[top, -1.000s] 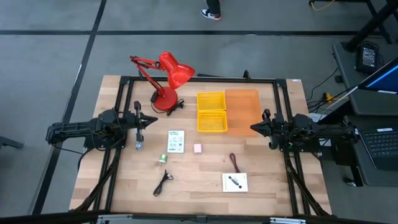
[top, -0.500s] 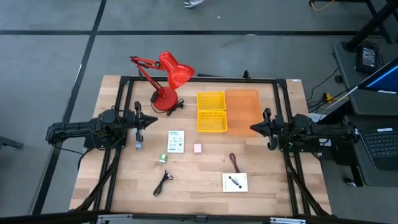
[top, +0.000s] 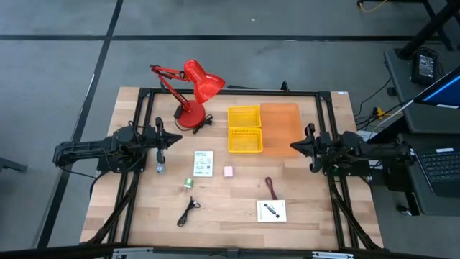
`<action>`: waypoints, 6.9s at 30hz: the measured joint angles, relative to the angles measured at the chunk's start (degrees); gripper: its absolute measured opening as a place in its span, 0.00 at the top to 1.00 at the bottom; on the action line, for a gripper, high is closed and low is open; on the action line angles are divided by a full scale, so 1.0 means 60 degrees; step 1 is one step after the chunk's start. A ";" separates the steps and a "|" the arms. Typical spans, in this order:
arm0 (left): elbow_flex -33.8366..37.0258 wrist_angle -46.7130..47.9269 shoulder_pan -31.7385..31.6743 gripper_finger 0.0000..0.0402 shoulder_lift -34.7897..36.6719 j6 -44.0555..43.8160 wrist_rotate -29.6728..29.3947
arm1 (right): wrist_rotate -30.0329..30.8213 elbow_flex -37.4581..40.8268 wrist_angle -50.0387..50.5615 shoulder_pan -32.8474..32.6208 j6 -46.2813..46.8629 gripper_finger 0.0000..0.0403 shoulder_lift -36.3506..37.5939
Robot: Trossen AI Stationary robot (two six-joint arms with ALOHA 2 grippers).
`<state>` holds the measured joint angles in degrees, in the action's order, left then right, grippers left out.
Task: Pick and place items into bin
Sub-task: Put the right white card reader box into the orange bin
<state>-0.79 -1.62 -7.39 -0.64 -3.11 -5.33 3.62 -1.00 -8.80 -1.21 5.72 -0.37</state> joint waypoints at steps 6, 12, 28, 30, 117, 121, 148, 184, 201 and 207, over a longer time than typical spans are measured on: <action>-0.0001 -0.0128 0.0002 0.99 -0.0606 -0.0361 -0.0326 | 0.0709 -0.0679 0.0367 0.0004 -0.0295 1.00 -0.0544; -0.0826 -0.0255 -0.0001 0.99 -0.1550 -0.0050 -0.0710 | 0.1272 -0.1126 0.0591 0.0276 -0.0299 1.00 -0.1576; -0.2493 -0.0645 -0.0001 0.99 -0.5687 -0.0109 -0.0063 | 0.1223 -0.2331 0.0361 0.1282 -0.0295 1.00 -0.4072; -0.2504 -0.1097 -0.0001 0.99 -0.6088 -0.0106 0.0201 | 0.1154 -0.2383 0.0363 0.1282 -0.0291 1.00 -0.4274; -0.4304 -0.1628 0.2463 0.99 -0.9741 0.2232 0.1074 | 0.0193 -0.4086 0.0762 -0.1251 0.0536 1.00 -0.7307; -0.4304 -0.1789 0.2673 0.99 -0.9750 0.2233 0.1076 | 0.0321 -0.4922 0.2333 -0.1677 0.1022 1.00 -0.7781; -0.4293 -0.3655 0.3966 0.99 -1.0835 0.3559 -0.0279 | 0.1974 -0.5353 0.4677 -0.6381 0.9808 1.00 -1.0161; -0.4293 -0.4192 0.2819 0.99 -1.0832 0.4318 -0.0089 | 0.3236 -0.7869 0.8593 -0.7861 1.5329 0.91 -1.3065; -0.4293 -0.4059 0.2836 0.99 -1.0832 0.3650 0.0162 | 0.2855 -0.7867 0.7419 -0.7910 1.6539 0.52 -1.3958; -0.4293 -0.4048 0.2840 1.00 -1.0832 0.3610 0.0162 | 0.2868 -0.7867 0.7021 -0.7974 1.6822 0.50 -1.4538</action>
<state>-26.55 -25.91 9.65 -65.63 18.55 -4.36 20.83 -48.21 33.33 -49.06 106.65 -87.60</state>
